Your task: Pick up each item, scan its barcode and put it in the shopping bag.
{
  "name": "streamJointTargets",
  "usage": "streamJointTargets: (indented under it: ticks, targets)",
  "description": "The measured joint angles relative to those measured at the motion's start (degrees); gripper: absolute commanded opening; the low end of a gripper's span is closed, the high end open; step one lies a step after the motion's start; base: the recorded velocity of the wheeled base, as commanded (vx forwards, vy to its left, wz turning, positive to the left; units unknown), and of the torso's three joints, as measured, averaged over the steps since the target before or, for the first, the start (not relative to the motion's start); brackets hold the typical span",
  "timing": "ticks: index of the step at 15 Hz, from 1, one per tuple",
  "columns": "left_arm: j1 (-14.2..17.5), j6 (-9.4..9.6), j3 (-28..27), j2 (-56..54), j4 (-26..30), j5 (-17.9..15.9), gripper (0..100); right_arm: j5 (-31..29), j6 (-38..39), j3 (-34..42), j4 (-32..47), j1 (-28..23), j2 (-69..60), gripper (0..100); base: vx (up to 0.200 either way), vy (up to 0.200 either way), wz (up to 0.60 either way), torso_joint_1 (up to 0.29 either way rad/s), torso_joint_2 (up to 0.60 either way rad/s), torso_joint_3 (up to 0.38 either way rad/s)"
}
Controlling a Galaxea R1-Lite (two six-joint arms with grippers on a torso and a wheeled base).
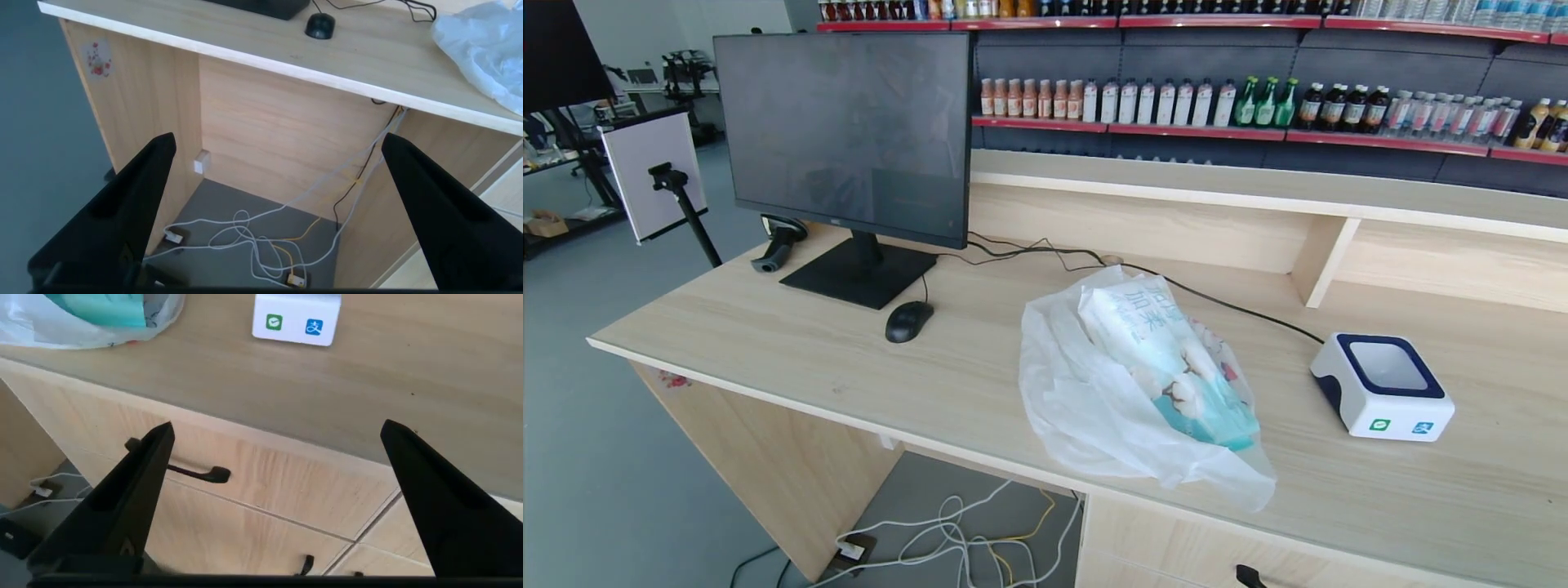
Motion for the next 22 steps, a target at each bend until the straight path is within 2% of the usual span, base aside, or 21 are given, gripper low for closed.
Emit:
streamJointTargets:
  ticks: [3, 5, 10, 14, 16, 22]
  targets:
    - [0.0, -0.04, 0.0, 0.0, 0.0, 0.0, 100, -1.0, 1.6, 0.7, -0.1, 0.9, -0.4, 100, 0.000, 0.000, 0.00, 0.000, 0.00, 0.000]
    - [0.0, -0.11, 0.0, 0.0, 0.0, 0.0, 100, -1.1, 1.7, 0.8, -0.1, 4.0, -2.2, 100, -0.200, 0.000, 0.00, 0.002, 0.00, 0.000]
    - [0.0, -0.35, 0.0, 0.0, 0.0, 0.0, 100, -1.1, 1.8, 0.8, -0.1, 4.7, -5.2, 100, -0.200, 0.000, 0.00, 0.002, 0.00, 0.008]
    - [0.1, -0.11, 0.0, 0.0, 0.0, 0.0, 100, -1.1, 1.9, 0.8, 0.0, 4.7, -5.4, 100, -0.200, 0.000, -0.60, 0.002, 0.00, 0.001]
    - [0.0, 0.43, 0.0, 0.0, 0.0, -0.1, 100, -1.1, 1.9, 0.8, 0.0, 4.7, -5.4, 100, -0.200, -0.200, -0.60, -0.002, 0.00, 0.000]
    - [-0.1, 0.49, -0.1, 0.0, 0.1, -0.1, 100, -1.1, 1.8, 0.8, -0.1, 4.7, -5.4, 100, -0.167, -0.167, 0.00, 0.004, 0.00, 0.002]
